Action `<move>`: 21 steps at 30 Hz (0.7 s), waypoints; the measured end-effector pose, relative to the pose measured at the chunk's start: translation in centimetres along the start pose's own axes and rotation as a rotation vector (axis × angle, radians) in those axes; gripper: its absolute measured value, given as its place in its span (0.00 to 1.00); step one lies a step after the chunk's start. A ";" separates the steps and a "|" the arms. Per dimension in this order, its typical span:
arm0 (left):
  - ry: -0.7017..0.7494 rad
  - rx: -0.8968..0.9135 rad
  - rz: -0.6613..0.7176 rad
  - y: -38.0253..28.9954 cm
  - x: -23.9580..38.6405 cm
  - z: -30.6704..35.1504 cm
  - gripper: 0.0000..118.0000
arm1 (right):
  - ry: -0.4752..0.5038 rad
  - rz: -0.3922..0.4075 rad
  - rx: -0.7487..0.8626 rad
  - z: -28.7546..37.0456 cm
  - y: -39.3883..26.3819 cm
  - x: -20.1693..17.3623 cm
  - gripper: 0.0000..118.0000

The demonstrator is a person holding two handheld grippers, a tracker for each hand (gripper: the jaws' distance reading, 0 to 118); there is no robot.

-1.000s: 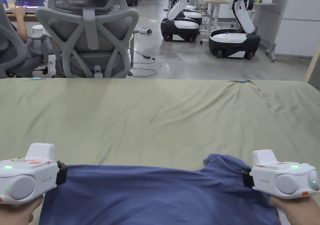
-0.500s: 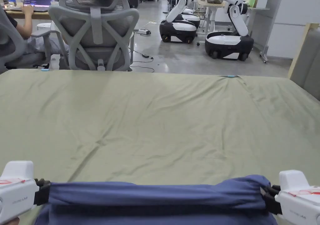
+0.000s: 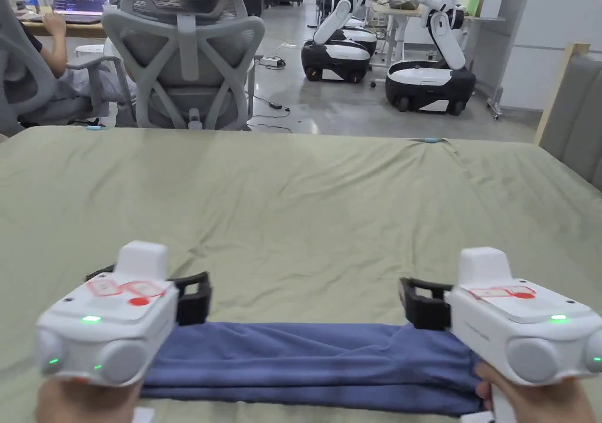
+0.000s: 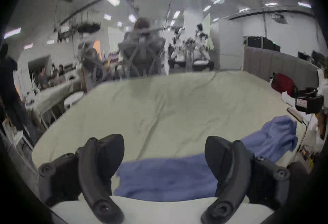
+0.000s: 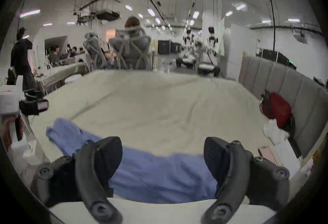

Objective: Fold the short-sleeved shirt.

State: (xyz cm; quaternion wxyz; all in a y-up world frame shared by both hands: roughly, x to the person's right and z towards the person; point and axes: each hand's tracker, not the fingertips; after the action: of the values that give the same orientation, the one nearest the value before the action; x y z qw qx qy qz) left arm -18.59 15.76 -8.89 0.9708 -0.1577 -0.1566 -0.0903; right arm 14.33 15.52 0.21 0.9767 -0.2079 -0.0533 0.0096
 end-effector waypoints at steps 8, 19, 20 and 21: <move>-0.056 -0.012 0.025 -0.7 2.2 -1.5 0.00 | -0.077 -0.009 0.094 -0.2 -0.8 -4.4 0.00; 0.010 -0.123 0.281 -5.3 -9.0 -1.6 0.00 | -0.004 0.044 0.083 -1.5 -0.5 -7.4 0.00; 0.022 -0.142 0.331 -6.3 -10.8 -1.7 0.05 | 0.004 0.046 0.080 -1.6 -0.7 -7.9 0.00; 0.019 -0.158 0.388 -7.3 -12.5 -1.9 0.23 | 0.007 0.048 0.078 -1.9 -0.8 -8.3 0.00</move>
State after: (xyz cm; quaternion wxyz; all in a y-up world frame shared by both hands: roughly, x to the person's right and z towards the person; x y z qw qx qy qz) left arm -31.38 9.92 -12.73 0.9560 -0.2598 -0.1064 0.0849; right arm 6.24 13.67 -1.97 0.9837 -0.1710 -0.0444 0.0345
